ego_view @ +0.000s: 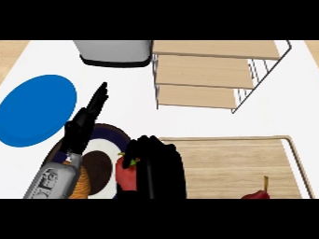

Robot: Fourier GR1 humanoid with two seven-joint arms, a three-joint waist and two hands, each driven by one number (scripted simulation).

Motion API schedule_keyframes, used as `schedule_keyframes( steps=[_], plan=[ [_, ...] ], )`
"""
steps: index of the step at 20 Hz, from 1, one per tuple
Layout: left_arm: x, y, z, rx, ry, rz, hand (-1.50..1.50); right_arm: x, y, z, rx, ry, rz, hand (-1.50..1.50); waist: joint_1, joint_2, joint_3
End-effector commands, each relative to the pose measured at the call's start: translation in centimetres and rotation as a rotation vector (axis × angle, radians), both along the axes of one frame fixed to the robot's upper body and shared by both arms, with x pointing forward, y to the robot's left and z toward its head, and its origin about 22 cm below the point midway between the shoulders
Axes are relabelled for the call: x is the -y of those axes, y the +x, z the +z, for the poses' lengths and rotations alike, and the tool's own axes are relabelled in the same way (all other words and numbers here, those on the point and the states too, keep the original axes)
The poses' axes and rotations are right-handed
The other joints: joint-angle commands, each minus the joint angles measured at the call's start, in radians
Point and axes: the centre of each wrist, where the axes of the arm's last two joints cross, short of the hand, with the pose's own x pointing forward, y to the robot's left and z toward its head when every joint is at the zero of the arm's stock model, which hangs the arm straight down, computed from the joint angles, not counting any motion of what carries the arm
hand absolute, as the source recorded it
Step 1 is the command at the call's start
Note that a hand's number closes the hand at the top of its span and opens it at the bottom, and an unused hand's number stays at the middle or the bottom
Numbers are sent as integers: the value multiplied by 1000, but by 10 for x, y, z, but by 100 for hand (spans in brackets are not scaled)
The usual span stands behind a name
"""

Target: Pick the bell pepper from the tray and place it in the tiered shelf

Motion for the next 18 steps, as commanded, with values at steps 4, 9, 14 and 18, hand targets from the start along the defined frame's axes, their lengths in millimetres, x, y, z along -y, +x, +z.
schedule_keyframes(
  steps=[4, 9, 14, 18],
  plan=[
    [-11, -5, -4, -6, 5, 32, 0, -6, 12, 47, 56, 90, -259, 150, -18, -14, -3],
    [-4, -2, -1, 10, 0, 45, 0, -5, 24, 76, 175, 96, -326, 150, -34, -13, -2],
    [-16, 1, 3, -8, 14, 43, 0, -5, 44, 104, 252, 26, -435, 150, -37, -11, -2],
    [-10, -1, 4, -5, 3, 23, 0, -7, 57, 127, 285, 48, -468, 150, -22, -4, -1]
  ],
)
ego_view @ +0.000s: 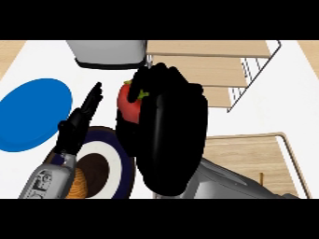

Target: Pick the bell pepper from the tray and place it in the tiered shelf

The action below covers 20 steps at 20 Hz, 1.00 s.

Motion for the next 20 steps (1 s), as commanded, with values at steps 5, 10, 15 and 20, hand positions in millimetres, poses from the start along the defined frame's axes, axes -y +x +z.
schedule_keyframes(
  steps=[5, 10, 15, 20],
  plan=[
    [3, 3, -1, 20, -5, -7, 0, -12, 21, 51, -59, 78, -253, 150, 5, 8, 0],
    [-5, -1, -7, 8, -6, -10, 0, -15, 28, 77, -21, 86, -293, 150, 5, 10, 1],
    [-11, 4, 5, 16, -16, 6, 0, -21, 43, 83, 0, 52, -331, 150, 4, 14, 2],
    [-9, 6, 3, 24, -8, 14, 0, -20, 57, 94, 10, -70, -348, 150, -9, 16, 3]
  ],
)
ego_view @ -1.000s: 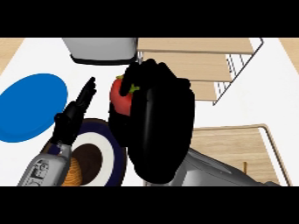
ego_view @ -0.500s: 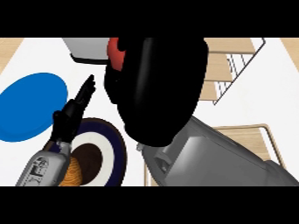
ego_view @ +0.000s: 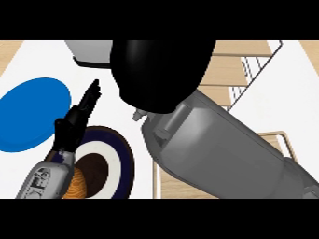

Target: Pick the bell pepper from the tray and place it in the tiered shelf

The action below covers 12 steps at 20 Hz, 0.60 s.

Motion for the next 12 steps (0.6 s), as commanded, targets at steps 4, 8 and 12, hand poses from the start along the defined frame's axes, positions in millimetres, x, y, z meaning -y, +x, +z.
schedule_keyframes(
  steps=[4, 8, 12],
  plan=[
    [2, -11, -4, -6, -2, -7, 0, 0, 18, 1, -73, 49, -166, 150, -5, 2, 1],
    [0, 3, 16, 11, 1, 10, 0, 1, 56, -21, -39, -73, -187, 150, 0, 6, 1],
    [13, -11, -3, 3, -3, -1, 0, 5, 67, -36, -24, -19, -145, 150, 6, 8, 1]
  ],
)
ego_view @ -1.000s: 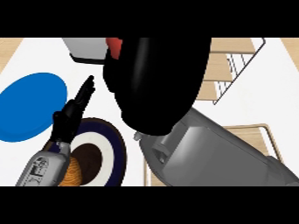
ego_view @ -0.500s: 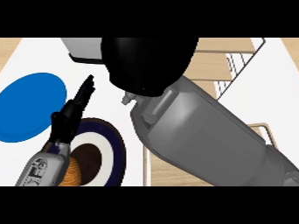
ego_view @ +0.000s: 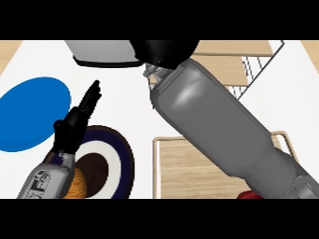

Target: Pick the bell pepper from the tray and place it in the tiered shelf

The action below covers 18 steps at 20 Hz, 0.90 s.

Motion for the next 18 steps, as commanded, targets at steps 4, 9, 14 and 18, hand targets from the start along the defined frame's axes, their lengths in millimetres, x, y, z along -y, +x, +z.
schedule_keyframes(
  steps=[4, 9, 14, 18],
  plan=[
    [12, 1, 1, 11, 1, -22, 0, 27, 13, -7, 143, 341, 55, 150, 10, 12, 3],
    [-3, -9, -2, -1, -3, -5, 0, 40, 35, -9, 169, 363, 78, 150, 7, 3, 1],
    [6, -5, -8, 15, -6, -6, 0, 43, 42, -39, 153, 363, 93, 150, -2, 0, 0],
    [-6, 4, 5, -4, 12, -8, 0, 52, 46, -33, 155, 389, 102, 150, -9, -1, 1]
  ],
)
